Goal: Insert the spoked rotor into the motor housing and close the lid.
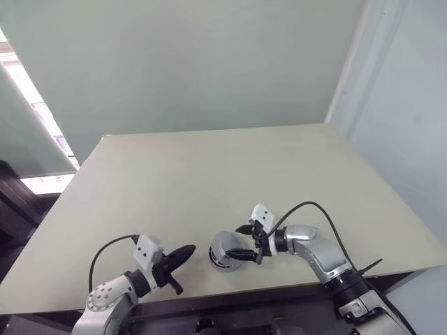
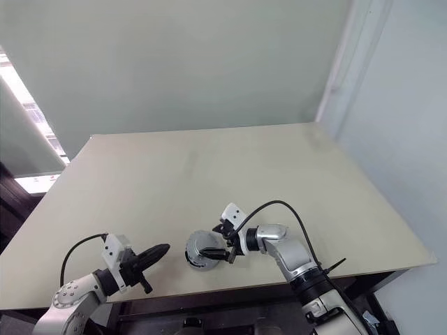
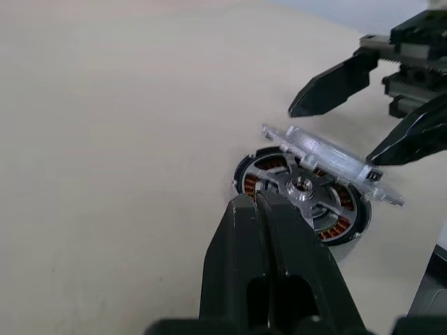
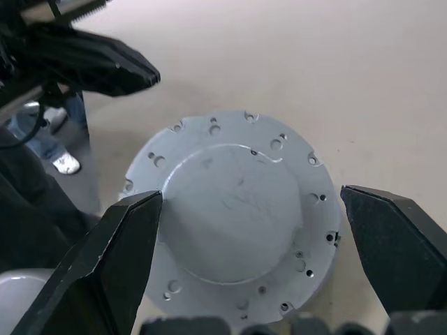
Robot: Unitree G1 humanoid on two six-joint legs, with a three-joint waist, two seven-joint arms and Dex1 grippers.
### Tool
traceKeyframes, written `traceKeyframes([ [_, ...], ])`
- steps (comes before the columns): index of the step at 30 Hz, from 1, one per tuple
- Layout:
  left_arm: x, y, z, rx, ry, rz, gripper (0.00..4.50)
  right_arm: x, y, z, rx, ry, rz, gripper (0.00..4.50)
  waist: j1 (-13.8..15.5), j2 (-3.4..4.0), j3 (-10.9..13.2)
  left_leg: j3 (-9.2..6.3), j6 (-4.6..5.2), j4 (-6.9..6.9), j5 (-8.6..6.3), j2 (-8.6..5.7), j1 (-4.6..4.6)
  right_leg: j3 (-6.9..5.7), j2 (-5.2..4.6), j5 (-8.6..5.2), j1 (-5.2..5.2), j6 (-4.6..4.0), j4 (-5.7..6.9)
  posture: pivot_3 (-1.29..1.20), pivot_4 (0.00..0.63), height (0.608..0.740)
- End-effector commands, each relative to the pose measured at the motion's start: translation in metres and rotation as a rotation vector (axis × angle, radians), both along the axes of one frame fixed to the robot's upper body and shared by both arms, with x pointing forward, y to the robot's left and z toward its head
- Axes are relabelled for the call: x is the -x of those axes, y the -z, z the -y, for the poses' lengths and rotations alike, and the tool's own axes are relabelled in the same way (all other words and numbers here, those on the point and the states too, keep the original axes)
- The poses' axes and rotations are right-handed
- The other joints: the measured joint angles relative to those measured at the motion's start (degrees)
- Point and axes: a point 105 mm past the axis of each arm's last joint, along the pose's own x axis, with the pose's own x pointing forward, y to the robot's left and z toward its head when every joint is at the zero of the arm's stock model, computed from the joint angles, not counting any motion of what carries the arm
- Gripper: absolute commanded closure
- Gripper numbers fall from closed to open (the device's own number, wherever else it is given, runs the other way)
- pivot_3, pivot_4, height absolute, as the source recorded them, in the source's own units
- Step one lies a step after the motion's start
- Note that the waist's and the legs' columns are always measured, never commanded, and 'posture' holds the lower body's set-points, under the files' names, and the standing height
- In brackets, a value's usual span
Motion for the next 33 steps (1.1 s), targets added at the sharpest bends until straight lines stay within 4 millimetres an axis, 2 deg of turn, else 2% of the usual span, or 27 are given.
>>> traceKeyframes([
  [1, -0.004, -0.01, -0.001, -0.012, 0.015, 0.038, 4.48, 0.001, -0.006, -0.007, -0.015, -0.042, 0.029, 0.0, 0.0, 0.0, 0.0, 0.0, 0.0, 0.0, 0.0, 0.0, 0.01, 0.0, 0.0, 0.0, 0.01, 0.0, 0.0, 0.0, 0.0, 0.74],
  [16, -0.004, -0.008, -0.004, -0.017, 0.013, 0.036, 4.48, 0.007, 0.002, -0.014, 0.007, -0.07, 0.033, 0.0, 0.0, 0.01, 0.0, -0.01, 0.0, 0.01, 0.0, -0.01, 0.03, 0.01, 0.0, 0.0, 0.03, 0.0, 0.01, 0.0, 0.0, 0.74],
  [19, -0.004, -0.007, -0.004, -0.017, 0.013, 0.035, 4.5, 0.006, 0.003, -0.014, 0.019, -0.061, 0.033, 0.58, 0.0, 0.01, -0.01, -0.01, 0.0, 0.01, 0.0, -0.01, 0.03, 0.01, 0.0, 0.0, 0.04, 0.0, 0.01, 0.0, 0.0, 0.74],
  [21, -0.004, -0.006, -0.004, -0.016, 0.014, 0.034, 4.5, 0.006, 0.005, -0.013, 0.031, -0.055, 0.031, 1.21, 0.01, 0.01, 0.0, -0.01, 0.0, 0.02, 0.0, -0.01, 0.04, 0.01, 0.0, 0.0, 0.04, 0.0, 0.01, 0.0, 0.0, 0.74],
  [33, -0.003, -0.002, -0.001, -0.014, 0.024, 0.025, 4.5, 0.006, 0.005, -0.024, 0.126, -0.001, 0.039, 1.28, -0.02, 0.01, -0.01, -0.02, 0.0, 0.07, 0.0, 0.01, 0.14, 0.0, 0.0, 0.0, 0.16, 0.0, 0.03, 0.0, 0.0, 0.74],
])
